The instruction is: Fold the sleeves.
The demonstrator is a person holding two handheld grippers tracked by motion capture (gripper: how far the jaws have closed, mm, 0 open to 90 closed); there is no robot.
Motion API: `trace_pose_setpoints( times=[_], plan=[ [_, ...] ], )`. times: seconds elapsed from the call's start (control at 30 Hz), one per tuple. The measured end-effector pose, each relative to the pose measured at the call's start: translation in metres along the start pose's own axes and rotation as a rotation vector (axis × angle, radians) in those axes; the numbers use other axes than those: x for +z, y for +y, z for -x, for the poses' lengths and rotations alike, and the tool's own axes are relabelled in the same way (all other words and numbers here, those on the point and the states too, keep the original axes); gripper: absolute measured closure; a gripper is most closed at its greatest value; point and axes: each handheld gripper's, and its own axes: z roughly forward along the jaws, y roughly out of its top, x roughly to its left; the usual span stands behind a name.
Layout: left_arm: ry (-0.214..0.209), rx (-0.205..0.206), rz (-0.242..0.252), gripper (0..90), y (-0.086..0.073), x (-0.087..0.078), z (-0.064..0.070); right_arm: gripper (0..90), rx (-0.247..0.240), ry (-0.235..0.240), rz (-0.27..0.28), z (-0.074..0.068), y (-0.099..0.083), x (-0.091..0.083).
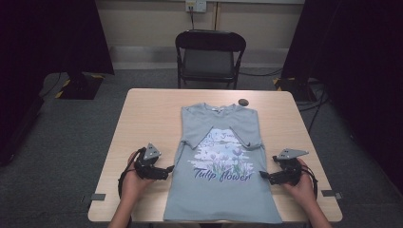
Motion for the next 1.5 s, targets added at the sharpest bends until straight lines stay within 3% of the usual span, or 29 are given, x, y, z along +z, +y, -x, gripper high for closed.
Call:
trace_pose_setpoints(
  times=[0.4, 0.8, 1.03, 1.27, 1.5],
  plan=[
    [-0.014, 0.017, -0.048, 14.2, -0.0036, 0.0044, 0.0032, 8.0, 0.000, 0.000, 0.000, 0.0000, 0.0000, 0.0000],
    [-0.028, -0.007, -0.046, 10.8, -0.0058, 0.0055, 0.0026, 8.0, 0.000, 0.000, 0.000, 0.0000, 0.0000, 0.0000],
    [-0.009, -0.025, -0.065, 7.4, -0.0041, 0.0060, 0.0010, 8.5, -0.005, 0.005, -0.002, 0.0007, 0.0003, -0.0003],
    [-0.011, -0.007, -0.054, 8.1, 0.0021, 0.0051, 0.0026, 9.9, 0.029, -0.013, 0.007, 0.0076, 0.0001, -0.0056],
    [-0.030, -0.022, -0.037, 9.6, 0.0033, 0.0044, 0.0018, 9.9, 0.001, -0.014, -0.005, 0.0044, 0.0020, -0.0042]
  ],
)
